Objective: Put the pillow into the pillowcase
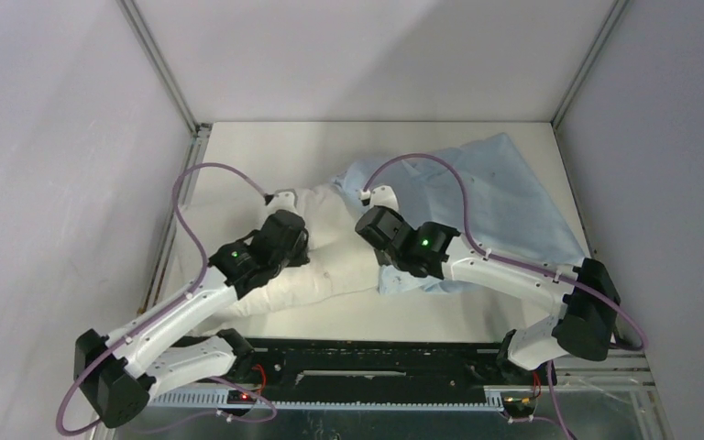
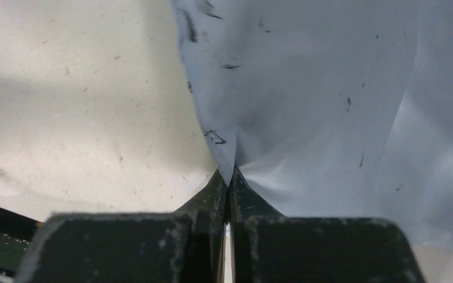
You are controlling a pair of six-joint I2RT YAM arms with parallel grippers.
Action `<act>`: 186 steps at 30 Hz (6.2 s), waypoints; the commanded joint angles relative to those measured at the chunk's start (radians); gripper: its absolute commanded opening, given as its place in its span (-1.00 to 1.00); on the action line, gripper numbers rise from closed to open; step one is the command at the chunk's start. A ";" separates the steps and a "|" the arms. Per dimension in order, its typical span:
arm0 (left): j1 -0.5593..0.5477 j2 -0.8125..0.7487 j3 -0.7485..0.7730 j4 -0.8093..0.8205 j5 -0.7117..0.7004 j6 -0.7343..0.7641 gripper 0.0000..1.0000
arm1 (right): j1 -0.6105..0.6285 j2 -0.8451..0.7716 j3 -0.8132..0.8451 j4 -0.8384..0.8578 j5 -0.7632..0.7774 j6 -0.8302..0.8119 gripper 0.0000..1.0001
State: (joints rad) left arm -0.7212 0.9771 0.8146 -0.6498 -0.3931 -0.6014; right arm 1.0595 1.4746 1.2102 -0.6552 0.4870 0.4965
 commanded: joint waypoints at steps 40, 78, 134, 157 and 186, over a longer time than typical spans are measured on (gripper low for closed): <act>-0.009 0.215 0.239 0.161 0.096 -0.187 -1.00 | 0.312 -0.127 -0.487 0.245 0.318 0.420 0.63; -0.268 0.139 0.553 -0.065 0.060 -0.138 -1.00 | -0.113 0.071 0.487 0.007 -0.373 -0.099 -1.00; -0.483 0.410 1.136 -0.296 -0.341 0.398 -1.00 | -0.280 0.196 0.872 -0.261 -0.513 -0.164 -1.00; -0.109 0.068 0.153 0.236 0.099 0.115 -1.00 | -0.144 0.040 0.514 -0.054 -0.240 -0.264 0.42; -0.097 0.109 0.180 0.211 0.101 0.141 -1.00 | -0.200 -0.340 -0.002 0.176 -0.199 -0.365 0.64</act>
State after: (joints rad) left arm -0.8211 1.0676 0.9939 -0.4454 -0.3286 -0.4706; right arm 0.8837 1.1160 1.2655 -0.4740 0.2409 0.1558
